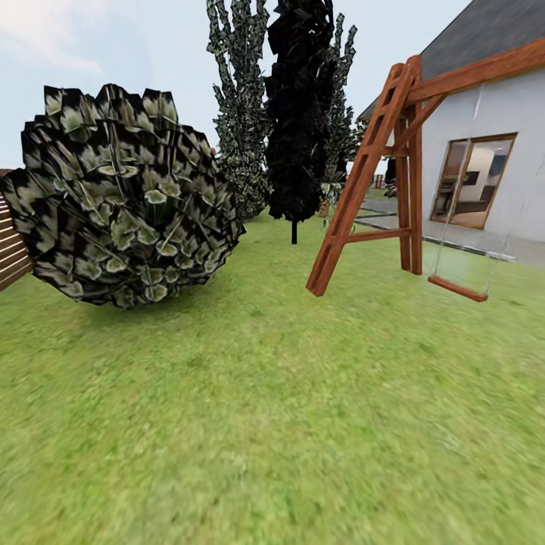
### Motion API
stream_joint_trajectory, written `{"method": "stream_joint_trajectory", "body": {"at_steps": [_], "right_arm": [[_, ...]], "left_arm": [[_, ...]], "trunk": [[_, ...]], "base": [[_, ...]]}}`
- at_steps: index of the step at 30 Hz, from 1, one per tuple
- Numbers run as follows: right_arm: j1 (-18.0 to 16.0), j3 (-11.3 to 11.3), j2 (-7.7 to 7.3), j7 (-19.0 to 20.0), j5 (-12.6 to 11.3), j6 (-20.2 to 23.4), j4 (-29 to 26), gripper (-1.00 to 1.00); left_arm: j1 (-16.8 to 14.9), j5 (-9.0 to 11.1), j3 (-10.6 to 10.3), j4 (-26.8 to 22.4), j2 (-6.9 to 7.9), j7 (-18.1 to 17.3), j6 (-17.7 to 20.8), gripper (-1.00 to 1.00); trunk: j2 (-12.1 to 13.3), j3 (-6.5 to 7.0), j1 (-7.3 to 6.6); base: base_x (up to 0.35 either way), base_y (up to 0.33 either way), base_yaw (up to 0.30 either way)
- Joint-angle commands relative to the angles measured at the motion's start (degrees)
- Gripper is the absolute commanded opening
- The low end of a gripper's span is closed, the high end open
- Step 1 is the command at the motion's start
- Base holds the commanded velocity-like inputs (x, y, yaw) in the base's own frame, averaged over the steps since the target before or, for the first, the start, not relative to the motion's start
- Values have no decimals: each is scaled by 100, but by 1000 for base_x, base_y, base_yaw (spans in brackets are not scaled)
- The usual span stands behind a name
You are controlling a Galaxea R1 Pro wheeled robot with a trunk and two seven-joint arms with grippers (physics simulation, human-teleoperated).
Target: Take the three Easter eggs out of the wicker basket on the lawn in the garden, then place them on the lawn next to a single tree (choose any tree) so that all three eggs are next to the same tree and none are left in the basket.
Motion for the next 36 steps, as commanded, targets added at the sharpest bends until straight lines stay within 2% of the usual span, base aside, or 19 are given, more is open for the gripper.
{"method": "stream_joint_trajectory", "body": {"at_steps": [1, 36], "right_arm": [[-4, -3, -1, 9, -2, 2, 4, 100], [-5, 3, -1, 9, -2, 2, 4, 100]], "left_arm": [[4, -1, 1, -11, 1, -3, -1, 100], [4, -1, 1, -11, 1, -3, -1, 100]], "trunk": [[-2, -4, 4], [-2, -4, 4]], "base": [[346, 0, 0], [346, 0, 0]]}}
